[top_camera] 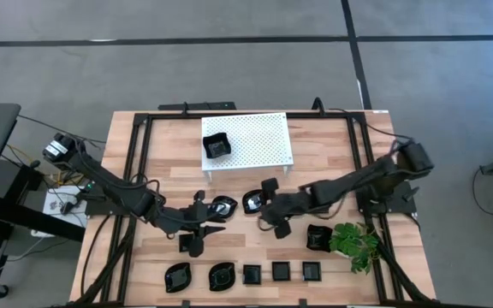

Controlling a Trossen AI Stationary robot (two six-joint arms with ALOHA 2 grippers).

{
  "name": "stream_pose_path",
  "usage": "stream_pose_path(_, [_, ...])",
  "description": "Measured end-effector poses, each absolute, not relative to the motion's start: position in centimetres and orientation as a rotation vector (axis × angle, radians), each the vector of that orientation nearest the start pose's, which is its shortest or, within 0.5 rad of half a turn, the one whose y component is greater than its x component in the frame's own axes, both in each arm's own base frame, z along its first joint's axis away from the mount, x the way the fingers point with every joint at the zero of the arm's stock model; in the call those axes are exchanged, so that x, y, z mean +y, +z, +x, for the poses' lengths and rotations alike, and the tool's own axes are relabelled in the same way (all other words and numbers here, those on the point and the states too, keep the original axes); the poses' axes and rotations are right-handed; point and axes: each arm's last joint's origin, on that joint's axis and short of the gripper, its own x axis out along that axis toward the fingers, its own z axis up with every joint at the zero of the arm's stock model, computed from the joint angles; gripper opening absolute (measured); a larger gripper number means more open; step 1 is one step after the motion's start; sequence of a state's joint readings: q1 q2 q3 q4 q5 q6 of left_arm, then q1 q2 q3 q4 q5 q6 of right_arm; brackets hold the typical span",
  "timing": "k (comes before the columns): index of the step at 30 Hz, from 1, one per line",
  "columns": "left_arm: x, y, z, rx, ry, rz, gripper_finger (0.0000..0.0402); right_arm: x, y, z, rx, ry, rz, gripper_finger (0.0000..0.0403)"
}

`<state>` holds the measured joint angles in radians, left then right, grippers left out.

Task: Pick & Place Mini shaped plates
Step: Put the black leaf shaped plate on the shelf

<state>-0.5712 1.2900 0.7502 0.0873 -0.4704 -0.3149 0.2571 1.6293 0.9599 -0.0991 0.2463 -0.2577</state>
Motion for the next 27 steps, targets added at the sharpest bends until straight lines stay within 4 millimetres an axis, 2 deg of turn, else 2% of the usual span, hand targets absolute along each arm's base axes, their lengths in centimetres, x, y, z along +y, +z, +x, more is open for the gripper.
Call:
stream_pose_path(6, [-13.6,24.2,23.6,0.406,-0.035,-0.124,0.009,7.0,16.6,34.1,0.997,0.119,-0.419,0.02])
stream_pose_path(12, [-13.6,24.2,23.6,0.402,-0.036,-0.126,0.009,7.3,14.2,34.9,1.09,0.135,-0.442,0.0189])
stream_pose_path(17, [-13.6,24.3,23.6,0.397,-0.037,-0.13,0.009,7.1,13.6,35.0,1.112,0.112,-0.47,0.0172])
stream_pose_path(21, [-13.6,24.3,23.6,0.396,-0.037,-0.13,0.009,6.9,13.6,35.0,1.113,0.095,-0.476,0.0132])
stream_pose_path(27, [-13.6,24.3,23.6,0.396,-0.037,-0.13,0.009,6.4,13.6,35.1,1.118,0.075,-0.473,0.0035])
